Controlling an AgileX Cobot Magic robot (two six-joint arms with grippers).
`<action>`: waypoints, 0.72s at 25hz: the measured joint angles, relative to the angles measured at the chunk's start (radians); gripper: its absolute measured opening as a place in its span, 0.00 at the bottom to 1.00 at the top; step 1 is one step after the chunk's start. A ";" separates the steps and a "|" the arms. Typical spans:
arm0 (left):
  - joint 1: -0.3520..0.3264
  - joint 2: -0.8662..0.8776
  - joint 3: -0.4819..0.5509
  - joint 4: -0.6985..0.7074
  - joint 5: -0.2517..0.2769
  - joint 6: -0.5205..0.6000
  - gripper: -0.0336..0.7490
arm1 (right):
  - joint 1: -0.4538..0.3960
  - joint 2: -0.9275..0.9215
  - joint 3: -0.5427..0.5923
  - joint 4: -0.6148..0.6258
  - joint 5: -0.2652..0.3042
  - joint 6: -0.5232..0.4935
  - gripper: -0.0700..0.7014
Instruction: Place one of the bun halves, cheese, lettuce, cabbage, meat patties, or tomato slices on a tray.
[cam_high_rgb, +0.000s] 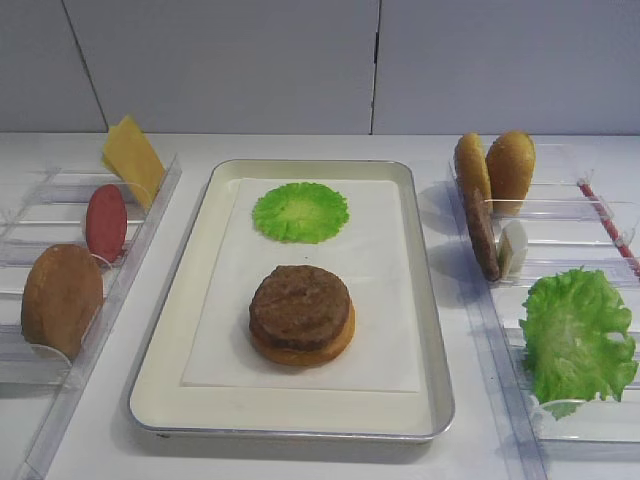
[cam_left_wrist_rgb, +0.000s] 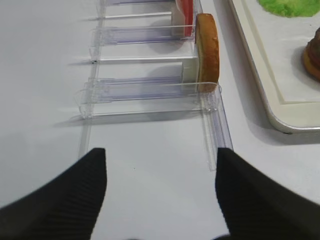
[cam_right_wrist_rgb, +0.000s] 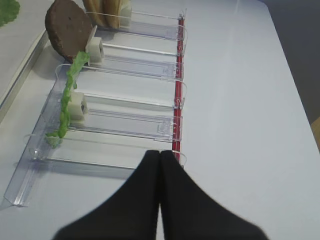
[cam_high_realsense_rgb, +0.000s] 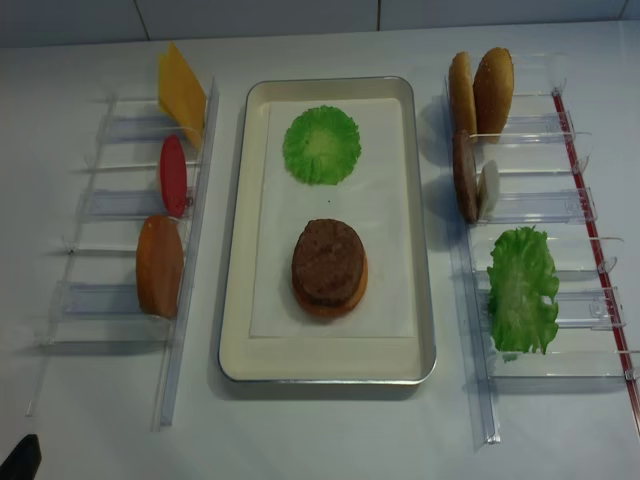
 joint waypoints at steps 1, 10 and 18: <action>0.000 0.000 0.000 0.000 0.000 0.000 0.64 | 0.000 0.000 0.000 0.000 0.000 0.000 0.09; 0.000 0.000 0.000 0.000 0.000 0.000 0.64 | 0.000 0.000 0.000 0.000 0.000 -0.002 0.09; 0.000 0.000 0.000 0.000 0.000 0.000 0.64 | 0.000 0.000 0.000 0.000 0.000 0.002 0.09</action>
